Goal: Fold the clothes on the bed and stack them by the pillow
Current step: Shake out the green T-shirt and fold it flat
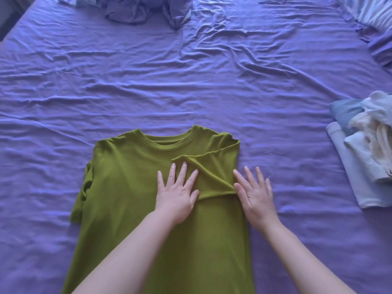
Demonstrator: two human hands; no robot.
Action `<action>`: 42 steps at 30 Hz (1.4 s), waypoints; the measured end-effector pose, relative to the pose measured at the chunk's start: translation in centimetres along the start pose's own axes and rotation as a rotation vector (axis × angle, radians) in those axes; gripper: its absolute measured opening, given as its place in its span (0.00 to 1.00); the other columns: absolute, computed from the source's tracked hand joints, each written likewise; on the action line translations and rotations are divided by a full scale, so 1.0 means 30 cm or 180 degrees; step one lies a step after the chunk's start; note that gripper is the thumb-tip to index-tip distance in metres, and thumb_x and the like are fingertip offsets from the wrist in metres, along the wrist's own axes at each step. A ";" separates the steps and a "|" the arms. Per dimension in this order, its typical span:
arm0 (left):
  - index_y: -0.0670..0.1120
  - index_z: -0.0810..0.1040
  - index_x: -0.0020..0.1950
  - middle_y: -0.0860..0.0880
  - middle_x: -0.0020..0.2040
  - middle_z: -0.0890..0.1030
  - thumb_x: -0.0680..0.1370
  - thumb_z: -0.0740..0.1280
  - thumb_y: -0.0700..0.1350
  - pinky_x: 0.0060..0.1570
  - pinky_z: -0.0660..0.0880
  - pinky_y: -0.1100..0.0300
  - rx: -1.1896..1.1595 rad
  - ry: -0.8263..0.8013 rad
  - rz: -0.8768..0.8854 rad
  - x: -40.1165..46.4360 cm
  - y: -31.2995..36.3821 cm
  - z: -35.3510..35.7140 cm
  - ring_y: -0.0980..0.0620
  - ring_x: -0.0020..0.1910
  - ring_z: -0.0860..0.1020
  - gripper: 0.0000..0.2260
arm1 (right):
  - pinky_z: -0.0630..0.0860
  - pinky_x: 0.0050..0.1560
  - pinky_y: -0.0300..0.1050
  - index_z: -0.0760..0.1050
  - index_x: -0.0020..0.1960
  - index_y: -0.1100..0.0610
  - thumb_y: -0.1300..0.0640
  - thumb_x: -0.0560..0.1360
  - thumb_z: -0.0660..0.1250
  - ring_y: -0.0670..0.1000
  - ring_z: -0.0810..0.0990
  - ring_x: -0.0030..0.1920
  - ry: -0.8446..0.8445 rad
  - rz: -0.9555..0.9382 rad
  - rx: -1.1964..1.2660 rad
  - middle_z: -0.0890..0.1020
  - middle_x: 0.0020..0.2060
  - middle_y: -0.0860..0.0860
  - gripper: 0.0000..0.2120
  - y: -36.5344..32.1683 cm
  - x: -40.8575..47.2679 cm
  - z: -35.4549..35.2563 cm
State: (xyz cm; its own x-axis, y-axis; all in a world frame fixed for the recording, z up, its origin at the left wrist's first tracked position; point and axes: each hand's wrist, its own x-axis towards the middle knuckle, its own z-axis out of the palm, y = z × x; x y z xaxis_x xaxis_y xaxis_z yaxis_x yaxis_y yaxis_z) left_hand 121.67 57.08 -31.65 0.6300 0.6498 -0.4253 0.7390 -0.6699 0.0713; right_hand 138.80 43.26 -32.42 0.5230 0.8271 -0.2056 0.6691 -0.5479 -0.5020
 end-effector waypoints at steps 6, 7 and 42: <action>0.58 0.33 0.74 0.51 0.76 0.32 0.76 0.41 0.66 0.68 0.31 0.36 0.0412 0.0218 0.0209 0.005 -0.055 0.023 0.45 0.74 0.30 0.31 | 0.38 0.72 0.59 0.55 0.74 0.42 0.47 0.81 0.51 0.53 0.37 0.75 0.0177 -0.0191 -0.0556 0.47 0.77 0.48 0.22 -0.090 0.140 0.003; 0.57 0.34 0.75 0.50 0.76 0.32 0.75 0.41 0.67 0.67 0.31 0.35 0.0499 0.0280 0.0280 0.015 -0.064 0.015 0.45 0.73 0.29 0.32 | 0.39 0.73 0.59 0.57 0.74 0.43 0.49 0.81 0.52 0.53 0.37 0.76 0.0201 -0.0276 -0.0641 0.48 0.77 0.48 0.21 -0.111 0.176 -0.004; 0.45 0.57 0.75 0.45 0.75 0.60 0.81 0.57 0.52 0.72 0.54 0.50 -0.1056 0.0496 -0.1034 -0.077 -0.797 -0.135 0.46 0.75 0.55 0.25 | 0.30 0.70 0.53 0.36 0.71 0.39 0.29 0.65 0.22 0.47 0.25 0.69 -0.0502 -0.0915 -0.1066 0.35 0.71 0.43 0.36 -0.737 0.061 0.320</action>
State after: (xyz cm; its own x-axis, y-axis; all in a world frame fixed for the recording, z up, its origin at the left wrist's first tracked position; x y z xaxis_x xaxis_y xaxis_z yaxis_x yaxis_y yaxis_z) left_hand 103.51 73.03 -28.72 0.3639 0.8692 -0.3348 0.9235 -0.2896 0.2517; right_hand 119.90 58.08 -29.77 0.2222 0.9460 -0.2361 0.9223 -0.2825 -0.2638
